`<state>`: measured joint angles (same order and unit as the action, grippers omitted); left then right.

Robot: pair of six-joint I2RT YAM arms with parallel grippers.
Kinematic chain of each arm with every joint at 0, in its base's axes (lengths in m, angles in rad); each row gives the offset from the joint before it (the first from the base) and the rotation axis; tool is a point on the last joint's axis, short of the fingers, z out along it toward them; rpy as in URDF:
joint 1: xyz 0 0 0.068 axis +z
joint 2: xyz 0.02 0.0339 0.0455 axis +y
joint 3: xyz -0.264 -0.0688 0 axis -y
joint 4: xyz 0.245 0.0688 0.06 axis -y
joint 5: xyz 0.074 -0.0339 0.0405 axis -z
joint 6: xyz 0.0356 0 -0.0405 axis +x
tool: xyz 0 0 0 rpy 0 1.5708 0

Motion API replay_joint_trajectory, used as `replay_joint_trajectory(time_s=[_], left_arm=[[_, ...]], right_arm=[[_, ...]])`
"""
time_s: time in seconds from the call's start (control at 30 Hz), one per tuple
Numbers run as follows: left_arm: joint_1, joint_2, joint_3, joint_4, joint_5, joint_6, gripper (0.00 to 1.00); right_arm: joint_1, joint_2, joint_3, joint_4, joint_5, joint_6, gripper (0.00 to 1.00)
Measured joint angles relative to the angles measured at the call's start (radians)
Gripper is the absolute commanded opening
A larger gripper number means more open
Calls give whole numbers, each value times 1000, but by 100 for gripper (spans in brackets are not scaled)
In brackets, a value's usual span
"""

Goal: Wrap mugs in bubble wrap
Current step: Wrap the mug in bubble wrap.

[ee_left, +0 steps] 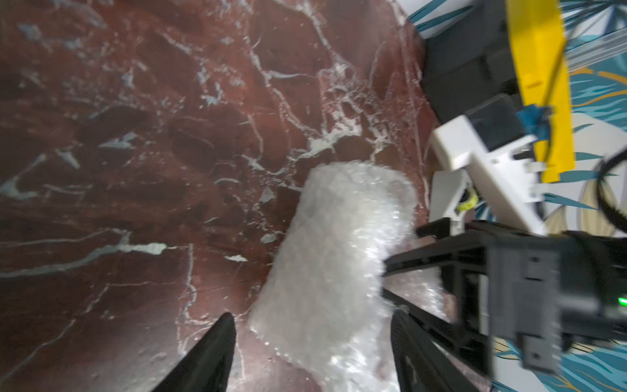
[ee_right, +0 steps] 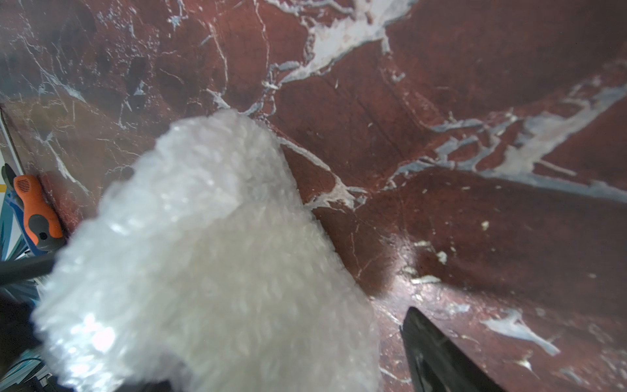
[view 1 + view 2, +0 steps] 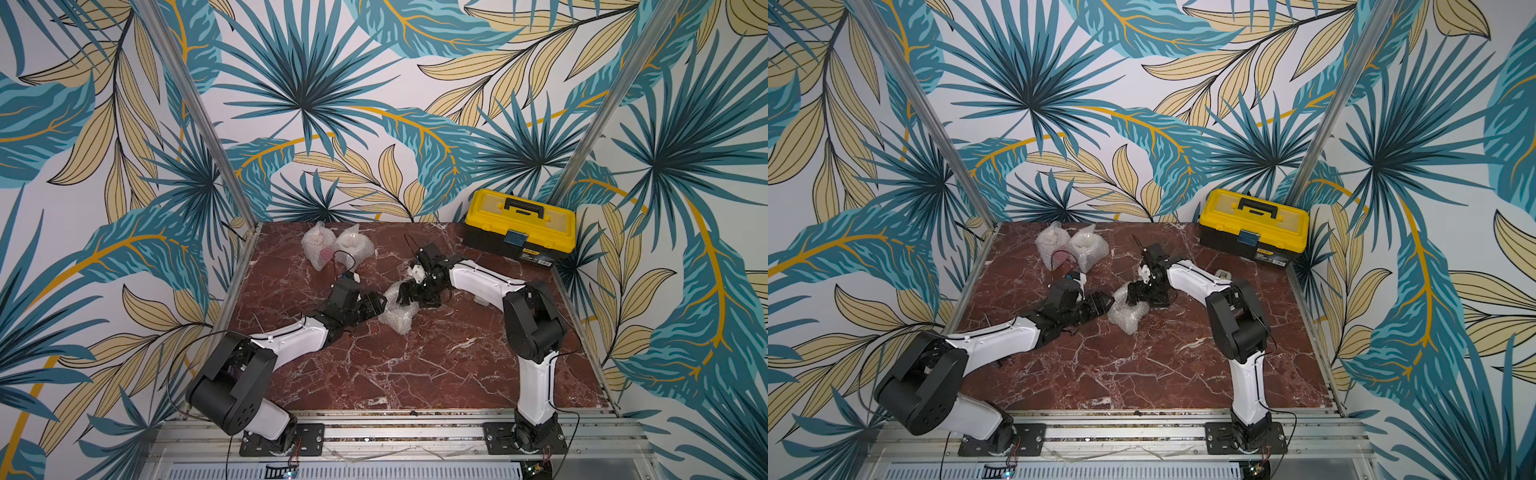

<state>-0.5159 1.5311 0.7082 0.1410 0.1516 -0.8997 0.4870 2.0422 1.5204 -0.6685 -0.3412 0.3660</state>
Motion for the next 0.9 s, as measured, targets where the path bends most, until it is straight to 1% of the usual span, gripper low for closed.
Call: replay_joint_trajectory(time_s=[0.1, 0.3, 0.53, 0.67, 0.77, 0.9], left_arm=[[-3, 41, 26, 11, -2, -11, 73], [-11, 91, 50, 36, -11, -42, 65], [-26, 132, 52, 85, -14, -63, 65], [-27, 139, 52, 92, -14, -71, 66], [-27, 132, 52, 83, -19, -74, 72], [-29, 112, 52, 48, -32, -73, 74]], right_arm=[[4, 2, 0, 3, 8, 0, 86], [13, 9, 0, 8, 34, 0, 86], [31, 23, -3, 27, 60, 1, 85], [38, 34, -4, 42, 61, 2, 85], [39, 34, -6, 43, 64, 4, 85], [42, 34, -6, 43, 65, 8, 85]])
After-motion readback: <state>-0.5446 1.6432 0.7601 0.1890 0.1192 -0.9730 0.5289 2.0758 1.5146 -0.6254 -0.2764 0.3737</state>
